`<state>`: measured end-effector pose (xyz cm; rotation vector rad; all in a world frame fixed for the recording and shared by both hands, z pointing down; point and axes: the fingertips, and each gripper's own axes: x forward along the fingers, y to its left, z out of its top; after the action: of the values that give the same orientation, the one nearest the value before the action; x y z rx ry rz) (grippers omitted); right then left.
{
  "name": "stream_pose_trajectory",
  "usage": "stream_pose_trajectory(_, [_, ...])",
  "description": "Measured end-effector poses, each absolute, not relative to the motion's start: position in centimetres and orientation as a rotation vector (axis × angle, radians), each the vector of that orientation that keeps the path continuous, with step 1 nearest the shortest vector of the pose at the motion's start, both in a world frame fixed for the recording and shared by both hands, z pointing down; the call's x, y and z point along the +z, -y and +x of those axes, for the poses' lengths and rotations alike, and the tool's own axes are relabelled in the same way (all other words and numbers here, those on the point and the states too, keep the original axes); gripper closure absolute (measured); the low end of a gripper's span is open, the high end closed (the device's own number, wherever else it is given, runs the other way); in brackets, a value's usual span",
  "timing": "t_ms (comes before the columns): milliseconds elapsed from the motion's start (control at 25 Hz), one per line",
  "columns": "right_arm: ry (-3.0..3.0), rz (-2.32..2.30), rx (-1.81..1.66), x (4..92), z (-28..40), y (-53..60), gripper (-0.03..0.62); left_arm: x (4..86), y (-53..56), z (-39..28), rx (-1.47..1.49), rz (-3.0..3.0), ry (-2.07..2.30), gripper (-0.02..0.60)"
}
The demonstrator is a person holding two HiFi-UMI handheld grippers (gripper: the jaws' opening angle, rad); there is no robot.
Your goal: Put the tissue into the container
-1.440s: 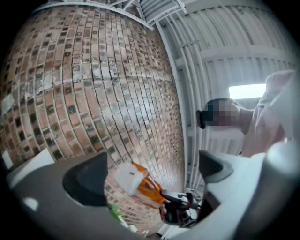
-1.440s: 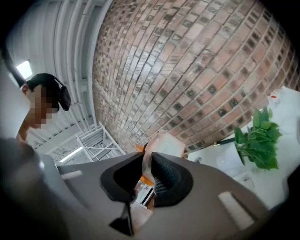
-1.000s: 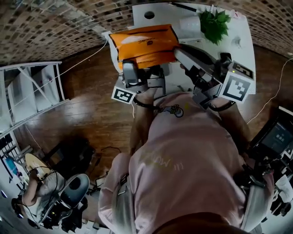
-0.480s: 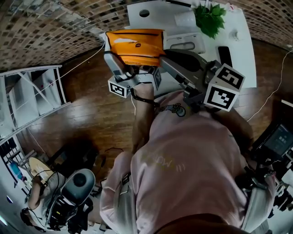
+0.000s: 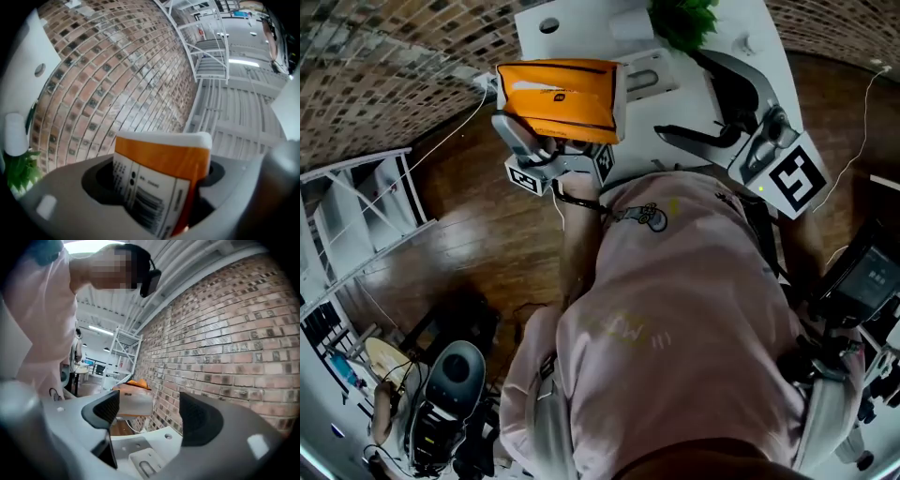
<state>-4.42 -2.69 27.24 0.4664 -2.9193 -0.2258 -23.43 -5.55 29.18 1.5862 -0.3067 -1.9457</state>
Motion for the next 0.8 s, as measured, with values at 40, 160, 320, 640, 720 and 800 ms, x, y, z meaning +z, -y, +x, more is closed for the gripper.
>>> stream_pose_trajectory(40, [2.913, 0.393, -0.186, 27.4, -4.1, 2.4, 0.192, 28.5, 5.2, -21.9, -1.919, 1.621, 0.28, 0.154])
stream_pose_trajectory(160, [3.109, 0.072, 0.175, 25.2, -4.2, 0.9, 0.098, 27.0, 4.3, -17.5, -1.842, 1.717, 0.23, 0.153])
stream_pose_trajectory(320, [3.097, -0.043, 0.484, 25.8, -3.3, 1.7, 0.071, 25.7, 4.5, -13.6, -1.789, 1.804, 0.233, 0.152])
stream_pose_trajectory(640, [2.913, 0.091, 1.357, 29.0, 0.3, 5.7, 0.252, 24.0, 4.8, -7.3, -1.67, 2.008, 0.287, 0.152])
stream_pose_trajectory(720, [2.897, 0.073, 1.334, 29.9, 1.0, 5.2, 0.332, 24.7, 5.0, -5.9, -1.597, 2.044, 0.312, 0.15])
stream_pose_trajectory(800, [2.888, 0.037, 1.344, 30.1, 1.8, 4.9, 0.362, 26.0, 5.1, -4.8, -1.48, 2.098, 0.37, 0.144])
